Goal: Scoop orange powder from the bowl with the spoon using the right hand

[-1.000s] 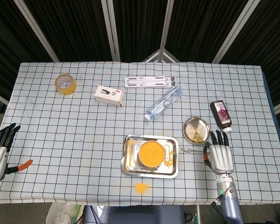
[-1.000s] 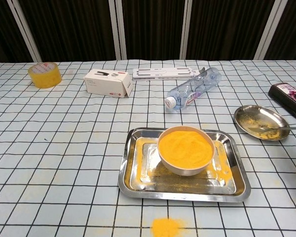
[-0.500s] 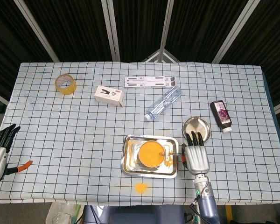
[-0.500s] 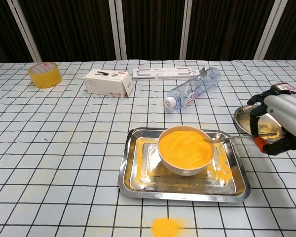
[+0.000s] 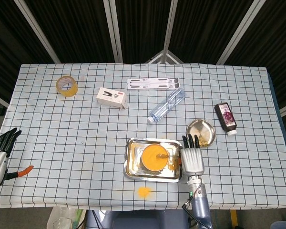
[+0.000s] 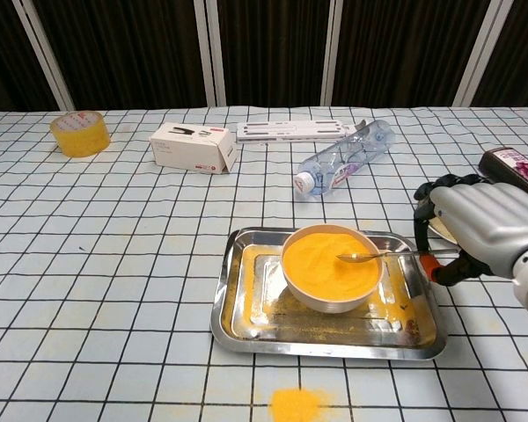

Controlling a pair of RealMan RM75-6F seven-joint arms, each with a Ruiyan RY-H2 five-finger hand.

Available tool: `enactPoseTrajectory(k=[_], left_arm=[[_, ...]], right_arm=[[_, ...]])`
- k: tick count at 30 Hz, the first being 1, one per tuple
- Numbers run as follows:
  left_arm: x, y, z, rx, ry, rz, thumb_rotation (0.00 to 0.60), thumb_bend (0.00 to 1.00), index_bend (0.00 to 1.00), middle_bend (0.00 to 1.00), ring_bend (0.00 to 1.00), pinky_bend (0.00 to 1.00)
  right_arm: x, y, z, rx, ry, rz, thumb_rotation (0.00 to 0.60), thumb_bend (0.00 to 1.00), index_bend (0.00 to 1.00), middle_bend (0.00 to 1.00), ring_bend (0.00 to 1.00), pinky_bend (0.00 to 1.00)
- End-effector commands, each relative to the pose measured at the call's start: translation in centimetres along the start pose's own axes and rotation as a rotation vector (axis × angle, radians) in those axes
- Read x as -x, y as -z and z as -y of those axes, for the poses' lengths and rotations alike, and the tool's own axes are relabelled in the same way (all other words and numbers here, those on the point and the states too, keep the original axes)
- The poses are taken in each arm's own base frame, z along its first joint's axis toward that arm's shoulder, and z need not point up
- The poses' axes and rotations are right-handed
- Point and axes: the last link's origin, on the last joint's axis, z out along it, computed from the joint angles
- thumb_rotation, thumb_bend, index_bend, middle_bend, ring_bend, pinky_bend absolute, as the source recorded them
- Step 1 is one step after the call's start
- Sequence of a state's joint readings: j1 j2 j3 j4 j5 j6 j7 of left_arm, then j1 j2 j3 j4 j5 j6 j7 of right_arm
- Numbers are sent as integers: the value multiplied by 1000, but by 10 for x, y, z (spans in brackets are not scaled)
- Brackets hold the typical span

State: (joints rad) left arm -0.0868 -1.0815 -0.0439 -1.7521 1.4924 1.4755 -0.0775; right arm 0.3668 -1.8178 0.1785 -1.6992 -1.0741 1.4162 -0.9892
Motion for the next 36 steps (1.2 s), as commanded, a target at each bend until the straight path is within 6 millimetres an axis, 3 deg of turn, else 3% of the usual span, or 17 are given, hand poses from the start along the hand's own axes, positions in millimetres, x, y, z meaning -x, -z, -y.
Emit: enactPoseTrajectory(k=[1,12,20,36], left_arm=[[0,0,0,-1,0,3,600,0,0,0,0,0],[1,0,-1,-4,-5,3,600,0,0,0,0,0],[1,0,0,-8,-3,4,600,0,0,0,0,0],[1,0,-1,-8,-2,3,600,0,0,0,0,0]], right_arm=[[-1,1,0,2,-5,2,600,534,522,157,0,0],[-2,8,2,-10,-7,4,600,533,469,157,0,0],[-3,11,0,-13,2,17,600,534,315,146,0,0],[1,25,0,-31,19,64,600,533,335,145,0,0]])
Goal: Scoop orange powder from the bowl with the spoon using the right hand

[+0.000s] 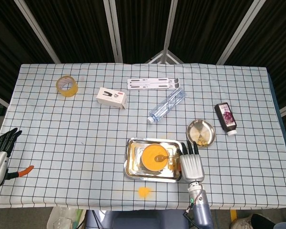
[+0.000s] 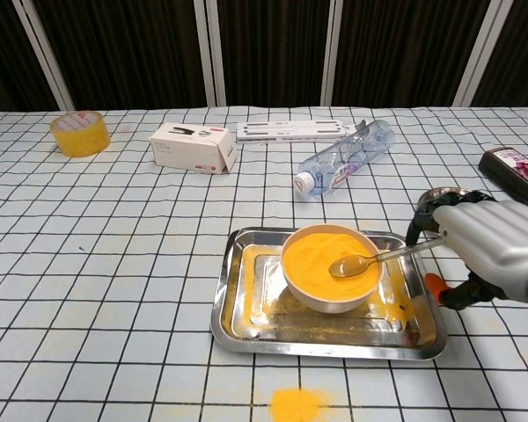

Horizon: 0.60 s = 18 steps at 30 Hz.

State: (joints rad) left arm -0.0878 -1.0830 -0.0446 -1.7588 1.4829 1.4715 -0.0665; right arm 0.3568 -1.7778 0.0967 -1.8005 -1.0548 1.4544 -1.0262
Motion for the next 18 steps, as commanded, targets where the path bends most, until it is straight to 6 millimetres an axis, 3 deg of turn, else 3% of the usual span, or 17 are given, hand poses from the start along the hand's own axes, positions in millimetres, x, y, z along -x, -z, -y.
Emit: enactPoseTrajectory(k=[1,18], left_arm=[[0,0,0,0,0,0,600,0,0,0,0,0],[0,0,0,-3,5,2,600,0,0,0,0,0]], right_arm=[[0,2,-1,0,4,5,600,533,335,145,0,0],[2,14,-7,2,14,17,600,534,339,145,0,0]])
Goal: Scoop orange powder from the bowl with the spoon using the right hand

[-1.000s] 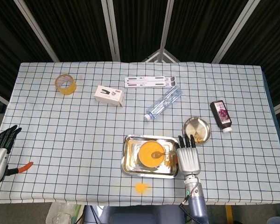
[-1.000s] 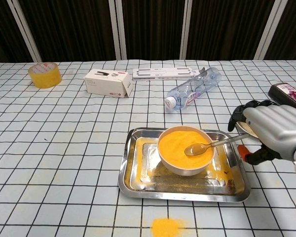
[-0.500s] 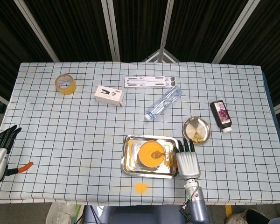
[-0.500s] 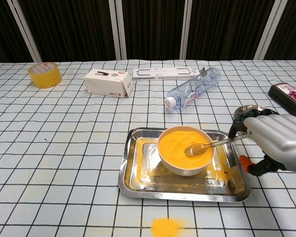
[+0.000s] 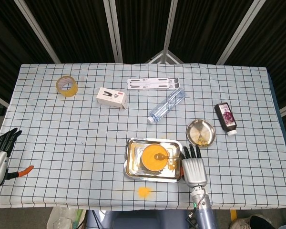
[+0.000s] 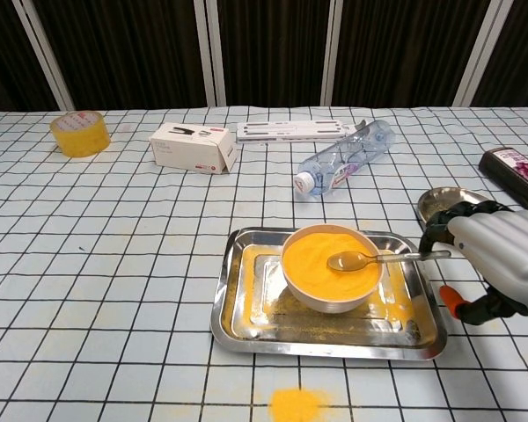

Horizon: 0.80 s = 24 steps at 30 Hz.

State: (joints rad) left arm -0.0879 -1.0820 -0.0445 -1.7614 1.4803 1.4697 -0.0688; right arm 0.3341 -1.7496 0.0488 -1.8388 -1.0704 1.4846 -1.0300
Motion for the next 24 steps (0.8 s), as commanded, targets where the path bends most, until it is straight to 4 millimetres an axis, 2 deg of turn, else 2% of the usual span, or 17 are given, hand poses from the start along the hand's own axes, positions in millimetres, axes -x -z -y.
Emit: enactPoseTrajectory(k=[1,9,15,21,24], left_arm=[[0,0,0,0,1,1,600,0,0,0,0,0],[-1,0,0,-1,6,-1,600,0,0,0,0,0],[-1,0,0,0,11,-1,600,0,0,0,0,0],[-1,-1,1,2,14,3,600,0,0,0,0,0],[-2,-1,2,1,16,3,600,0,0,0,0,0]], right_arm=[[0,1,0,-1,1,0,600,534,339,145,0,0],[-3,-2,5,-26,-17,-28,600,533,338,164,0,0],[-5,-9,11,-54,-9,-58,600,534,338,282,3,0],[-6,-16,17,-67,4,-85,600,534,339,399,88,0],[-6,-18,19,-69,11,-85,600,534,338,414,100,0]])
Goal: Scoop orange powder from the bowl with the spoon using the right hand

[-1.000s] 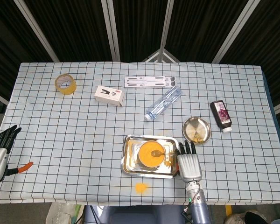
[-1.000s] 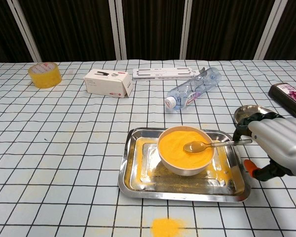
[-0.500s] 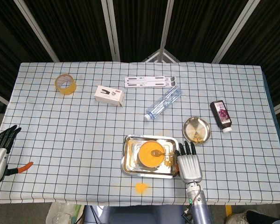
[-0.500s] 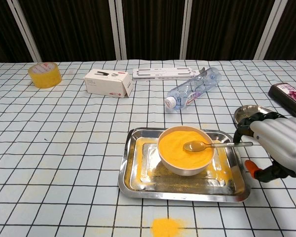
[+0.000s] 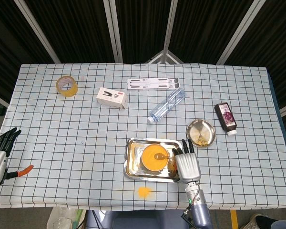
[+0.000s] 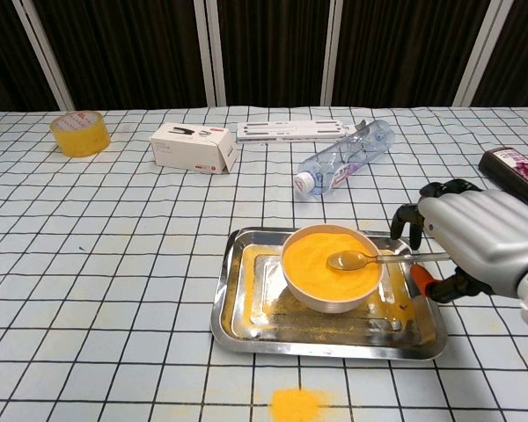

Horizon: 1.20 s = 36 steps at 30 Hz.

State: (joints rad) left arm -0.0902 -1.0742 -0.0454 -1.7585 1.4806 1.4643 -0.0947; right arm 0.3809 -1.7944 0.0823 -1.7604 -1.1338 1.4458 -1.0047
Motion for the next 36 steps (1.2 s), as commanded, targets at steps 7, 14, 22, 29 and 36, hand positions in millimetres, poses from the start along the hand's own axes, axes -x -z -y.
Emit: enactPoseTrajectory(k=[7,14,22,29,36], left_arm=[[-1,0,1,1,7,2,600,0,0,0,0,0],[-1,0,1,0,7,4,600,0,0,0,0,0],[0,0,1,-3,7,4,600,0,0,0,0,0],[-1,0,1,-4,10,6,600,0,0,0,0,0],[0,0,1,-4,9,8,600,0,0,0,0,0]], right_arm=[[3,-2,2,2,16,6,600,534,338,422,108,0],[2,-2,3,4,5,1,600,534,405,425,108,0],[2,-2,3,3,2,2,600,533,433,427,108,0],[4,-3,3,6,7,4,600,534,460,433,114,0],[5,-2,4,4,3,5,600,534,479,441,123,0]])
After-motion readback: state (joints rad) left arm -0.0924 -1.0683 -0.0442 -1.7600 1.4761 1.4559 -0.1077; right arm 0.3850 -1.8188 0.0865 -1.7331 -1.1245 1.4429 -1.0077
